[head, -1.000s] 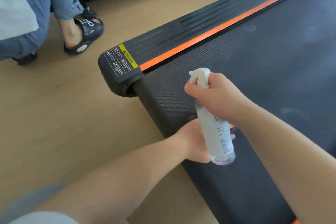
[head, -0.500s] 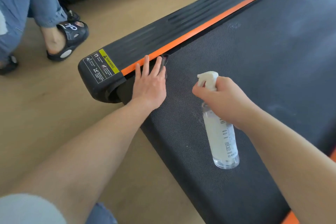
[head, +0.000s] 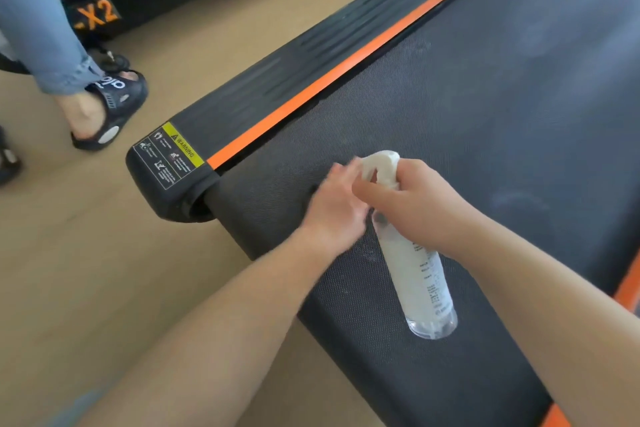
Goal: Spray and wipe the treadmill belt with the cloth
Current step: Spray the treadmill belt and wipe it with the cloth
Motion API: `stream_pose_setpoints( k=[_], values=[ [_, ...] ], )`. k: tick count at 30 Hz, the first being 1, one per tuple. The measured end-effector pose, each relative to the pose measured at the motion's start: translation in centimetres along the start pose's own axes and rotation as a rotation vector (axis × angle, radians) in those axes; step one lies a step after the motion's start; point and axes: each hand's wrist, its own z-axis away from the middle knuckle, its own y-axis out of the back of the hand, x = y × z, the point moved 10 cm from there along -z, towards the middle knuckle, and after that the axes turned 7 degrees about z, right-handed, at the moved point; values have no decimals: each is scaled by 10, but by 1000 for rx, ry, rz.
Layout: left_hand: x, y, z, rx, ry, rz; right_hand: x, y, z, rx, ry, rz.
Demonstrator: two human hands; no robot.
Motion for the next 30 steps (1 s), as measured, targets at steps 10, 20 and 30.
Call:
stream_pose_setpoints(
  k=[10,20,30],
  values=[
    [-63,0,4,183,-92,-128,38,-1,-14,14,-195,-27],
    [49,-64,84,-133,-426,-228,58,4,44,-14,-381,34],
    [-36,-8,31,47,-44,-174,58,-7,83,-10,-458,70]
  ],
)
